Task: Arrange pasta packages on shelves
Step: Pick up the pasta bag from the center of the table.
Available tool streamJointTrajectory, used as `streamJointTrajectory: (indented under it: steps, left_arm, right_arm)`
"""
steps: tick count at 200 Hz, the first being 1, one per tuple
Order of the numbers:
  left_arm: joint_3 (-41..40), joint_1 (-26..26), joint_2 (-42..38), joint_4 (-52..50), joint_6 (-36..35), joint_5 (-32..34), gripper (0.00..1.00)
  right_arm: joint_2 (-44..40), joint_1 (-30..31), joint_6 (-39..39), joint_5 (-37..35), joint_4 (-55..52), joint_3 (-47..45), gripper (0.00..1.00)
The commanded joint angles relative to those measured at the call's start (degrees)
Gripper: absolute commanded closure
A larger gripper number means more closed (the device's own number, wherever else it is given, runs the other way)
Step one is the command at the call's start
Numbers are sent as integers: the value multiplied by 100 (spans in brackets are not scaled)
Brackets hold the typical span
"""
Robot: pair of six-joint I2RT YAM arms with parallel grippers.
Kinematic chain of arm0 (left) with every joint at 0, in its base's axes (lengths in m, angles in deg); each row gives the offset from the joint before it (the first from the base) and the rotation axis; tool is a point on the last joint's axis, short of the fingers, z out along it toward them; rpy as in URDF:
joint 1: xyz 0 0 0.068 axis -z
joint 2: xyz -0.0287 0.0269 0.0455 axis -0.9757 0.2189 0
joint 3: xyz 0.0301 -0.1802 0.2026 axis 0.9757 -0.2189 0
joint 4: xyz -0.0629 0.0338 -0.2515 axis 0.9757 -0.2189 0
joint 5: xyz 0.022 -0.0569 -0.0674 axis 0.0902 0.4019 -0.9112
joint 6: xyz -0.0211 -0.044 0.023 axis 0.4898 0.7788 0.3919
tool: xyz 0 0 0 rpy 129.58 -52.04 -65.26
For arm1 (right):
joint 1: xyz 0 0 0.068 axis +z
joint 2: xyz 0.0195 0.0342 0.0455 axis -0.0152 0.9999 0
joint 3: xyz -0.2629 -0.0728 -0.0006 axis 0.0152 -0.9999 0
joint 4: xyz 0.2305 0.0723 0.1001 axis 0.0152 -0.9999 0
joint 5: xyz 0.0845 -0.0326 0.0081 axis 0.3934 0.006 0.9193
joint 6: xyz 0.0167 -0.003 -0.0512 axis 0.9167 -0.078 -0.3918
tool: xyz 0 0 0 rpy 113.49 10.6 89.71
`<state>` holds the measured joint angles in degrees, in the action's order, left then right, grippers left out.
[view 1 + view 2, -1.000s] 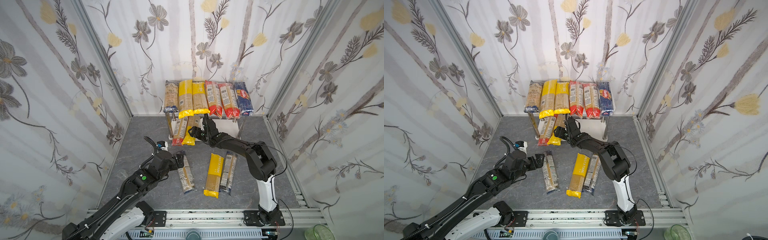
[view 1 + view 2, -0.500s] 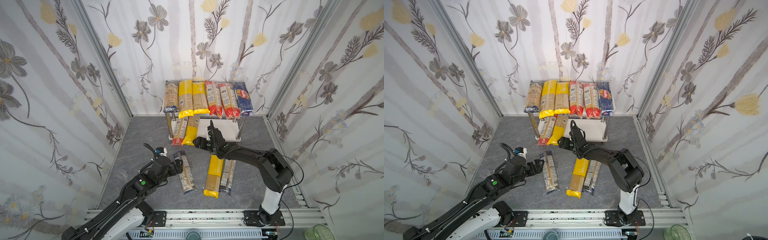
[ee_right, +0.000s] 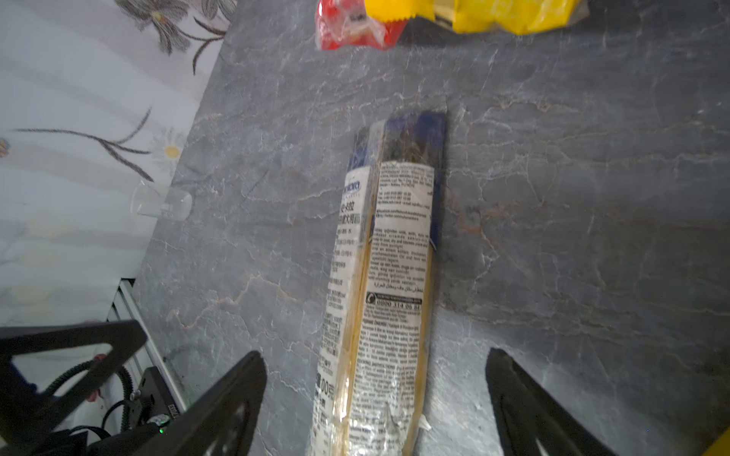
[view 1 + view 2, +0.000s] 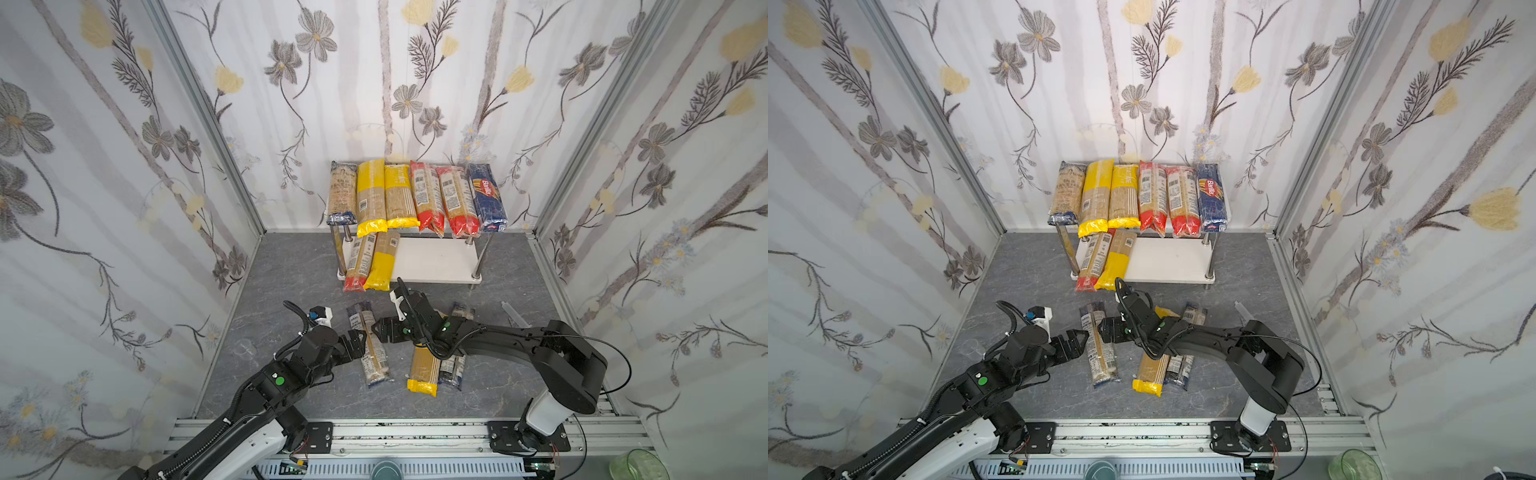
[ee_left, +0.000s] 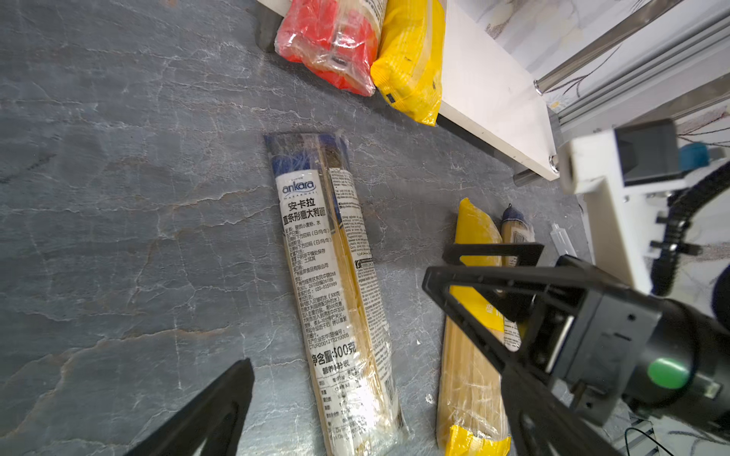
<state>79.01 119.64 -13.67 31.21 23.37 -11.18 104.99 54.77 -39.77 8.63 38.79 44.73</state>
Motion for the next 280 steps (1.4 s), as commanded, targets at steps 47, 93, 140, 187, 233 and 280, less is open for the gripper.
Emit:
streamJointTrajectory:
  steps: [47, 93, 140, 187, 233, 280]
  left_arm:
    - [818, -1, 298, -675, -363, 5, 0]
    - [1061, -3, 188, -1011, -385, 158, 0]
    - [1243, -60, 185, -1264, -429, 302, 0]
    - [1356, -106, 88, -1357, -456, 374, 0]
    - [1433, -164, 115, -1390, -517, 417, 0]
    - [1434, -219, 139, -1413, -544, 440, 0]
  right_arm:
    - [180, 650, 253, -371, 164, -175, 12]
    - [626, 924, 249, -703, -204, 183, 12]
    - [1109, 1036, 179, -1048, -598, 594, 12]
    - [1470, 1076, 109, -1638, -1251, 930, 13]
    - [1660, 1081, 71, -1514, -1278, 912, 41]
    - [1484, 1032, 20, -1036, -871, 614, 76]
